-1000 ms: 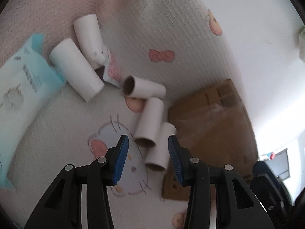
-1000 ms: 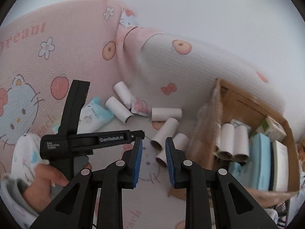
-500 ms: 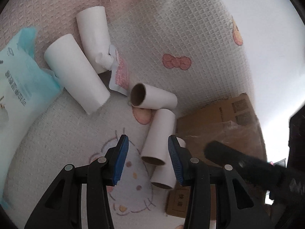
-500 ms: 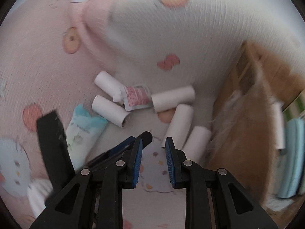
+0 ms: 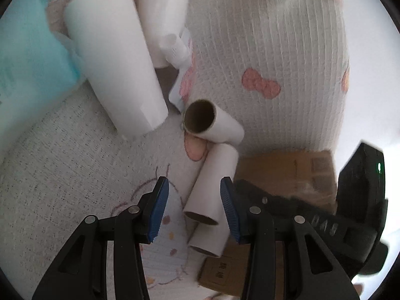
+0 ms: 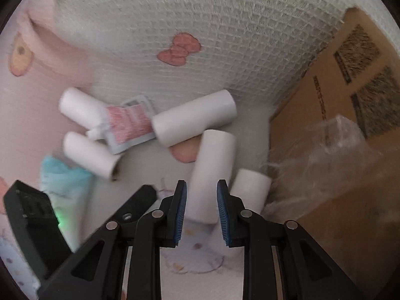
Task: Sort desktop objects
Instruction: 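Position the left gripper around an upright white tube and close it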
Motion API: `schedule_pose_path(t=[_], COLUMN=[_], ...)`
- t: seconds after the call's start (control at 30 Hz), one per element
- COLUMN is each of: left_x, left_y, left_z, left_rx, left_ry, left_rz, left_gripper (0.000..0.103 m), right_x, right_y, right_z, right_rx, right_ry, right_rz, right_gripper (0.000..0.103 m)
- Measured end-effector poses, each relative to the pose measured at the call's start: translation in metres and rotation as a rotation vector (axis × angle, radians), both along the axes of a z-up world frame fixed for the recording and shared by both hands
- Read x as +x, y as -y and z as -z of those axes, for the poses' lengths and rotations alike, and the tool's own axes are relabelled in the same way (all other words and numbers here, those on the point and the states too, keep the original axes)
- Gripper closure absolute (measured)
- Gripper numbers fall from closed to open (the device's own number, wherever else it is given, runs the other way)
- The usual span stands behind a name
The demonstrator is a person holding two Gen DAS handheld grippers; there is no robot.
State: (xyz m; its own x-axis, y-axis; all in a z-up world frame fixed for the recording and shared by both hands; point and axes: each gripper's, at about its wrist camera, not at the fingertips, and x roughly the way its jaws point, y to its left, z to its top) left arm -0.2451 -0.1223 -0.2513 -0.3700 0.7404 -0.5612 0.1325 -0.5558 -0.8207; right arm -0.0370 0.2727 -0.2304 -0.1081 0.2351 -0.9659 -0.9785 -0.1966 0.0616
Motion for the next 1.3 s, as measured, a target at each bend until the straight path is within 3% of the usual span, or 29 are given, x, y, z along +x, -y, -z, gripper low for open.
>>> schedule_pose_path(t=[0.1, 0.3, 0.37, 0.47, 0.6, 0.9, 1.13, 1.3], left_x=[0.000, 0.003, 0.002, -0.001, 0.004, 0.049, 0.087, 0.104], left_y=[-0.020, -0.040, -0.040, -0.038, -0.029, -0.006, 0.015, 0.018], left_z=[-0.007, -0.017, -0.016, -0.010, -0.008, -0.027, -0.042, -0.041], left_rx=[-0.083, -0.140, -0.173, -0.149, -0.118, -0.214, -0.320, -0.343], left_ry=[-0.038, -0.094, -0.085, -0.076, -0.092, -0.066, -0.070, -0.062], left_rz=[0.080, 0.172, 0.166, 0.138, 0.133, 0.100, 0.109, 0.103], left_gripper=[0.056, 0.057, 0.057, 0.057, 0.073, 0.073, 0.073, 0.073], right_x=[0.006, 0.009, 0.012, 0.011, 0.009, -0.006, -0.017, -0.023], right_y=[-0.008, -0.013, -0.016, -0.019, -0.017, 0.013, 0.053, 0.077], right_z=[0.012, 0.026, 0.027, 0.032, 0.037, 0.036, 0.036, 0.033], right_rx=[-0.048, -0.071, -0.081, -0.105, -0.101, -0.108, -0.114, -0.103], right_ry=[-0.022, -0.046, -0.065, -0.079, -0.102, -0.139, -0.216, -0.218], right_rz=[0.042, 0.064, 0.090, 0.087, 0.066, -0.072, -0.159, -0.222], right_gripper=[0.082, 0.082, 0.079, 0.072, 0.068, 0.068, 0.068, 0.068])
